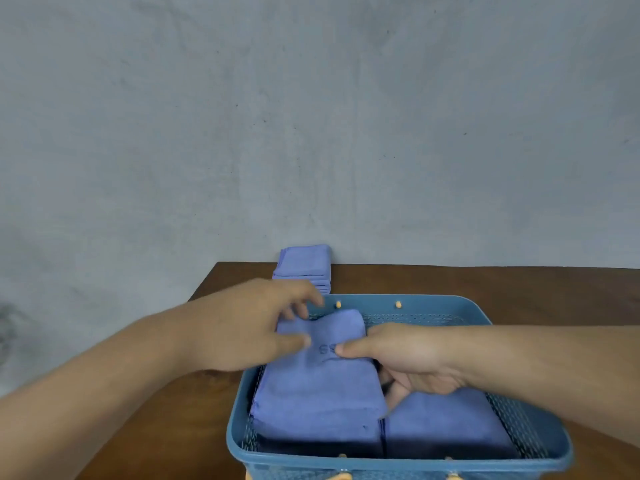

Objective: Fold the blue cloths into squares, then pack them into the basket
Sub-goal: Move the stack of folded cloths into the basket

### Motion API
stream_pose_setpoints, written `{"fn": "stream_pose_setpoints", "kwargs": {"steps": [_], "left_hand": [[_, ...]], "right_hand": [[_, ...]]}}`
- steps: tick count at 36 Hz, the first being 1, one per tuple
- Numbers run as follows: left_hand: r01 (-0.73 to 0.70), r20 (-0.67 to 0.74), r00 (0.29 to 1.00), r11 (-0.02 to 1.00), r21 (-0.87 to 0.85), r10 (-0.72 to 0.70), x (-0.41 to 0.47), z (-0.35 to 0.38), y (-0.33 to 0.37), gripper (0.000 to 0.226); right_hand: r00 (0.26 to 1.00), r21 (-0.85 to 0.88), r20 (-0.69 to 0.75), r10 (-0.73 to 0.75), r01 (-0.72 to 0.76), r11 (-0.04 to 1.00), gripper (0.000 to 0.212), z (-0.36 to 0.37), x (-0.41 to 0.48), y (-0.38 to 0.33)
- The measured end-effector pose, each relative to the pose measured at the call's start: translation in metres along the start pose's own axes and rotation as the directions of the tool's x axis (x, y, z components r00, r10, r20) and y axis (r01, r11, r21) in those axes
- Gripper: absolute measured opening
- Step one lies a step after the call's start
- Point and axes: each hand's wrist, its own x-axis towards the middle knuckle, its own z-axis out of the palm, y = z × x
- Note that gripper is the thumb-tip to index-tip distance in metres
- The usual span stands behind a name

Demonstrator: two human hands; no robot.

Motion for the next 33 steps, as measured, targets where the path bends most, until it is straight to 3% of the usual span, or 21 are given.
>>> {"fn": "stream_pose_setpoints", "kwargs": {"steps": [4,7,11,13,17,21,28,33], "left_hand": [[-0.073,0.307,0.951,0.991,0.112,0.035,-0.004,0.012,0.011,0.055],[-0.069,0.383,0.924,0.990,0.125,0.016,-0.001,0.018,0.010,0.062],[-0.063,0.461,0.887,0.986,0.151,-0.014,0.003,0.018,0.015,0.064],[-0.067,0.484,0.875,0.986,0.156,-0.017,0.003,0.022,0.014,0.062],[-0.113,0.449,0.893,0.984,0.140,0.038,0.011,0.025,0.000,0.075],[-0.180,0.427,0.897,0.977,0.117,0.114,0.025,0.021,0.004,0.095],[-0.225,0.484,0.859,0.972,0.063,0.167,0.043,0.029,0.008,0.087],[-0.214,0.266,0.931,0.965,-0.151,0.248,0.067,-0.012,-0.012,0.057]], "right_hand": [[1.000,-0.144,-0.015,0.025,-0.026,0.989,0.045,0.001,-0.003,-0.006],[0.998,-0.330,-0.058,0.032,-0.049,0.943,0.058,-0.004,-0.003,-0.010],[0.992,-0.456,-0.109,0.071,-0.113,0.883,0.077,-0.015,-0.006,-0.015],[0.989,-0.548,-0.118,0.088,-0.139,0.825,0.077,-0.022,-0.013,-0.021],[0.992,-0.664,-0.124,0.038,-0.111,0.740,0.049,-0.046,-0.027,-0.046],[0.981,-0.588,-0.162,-0.108,-0.008,0.809,0.035,-0.072,-0.021,-0.075],[0.958,-0.538,-0.234,-0.166,0.015,0.843,0.029,-0.111,0.046,-0.111],[0.954,-0.490,-0.284,-0.095,-0.059,0.870,0.031,-0.130,0.119,-0.122]]}}
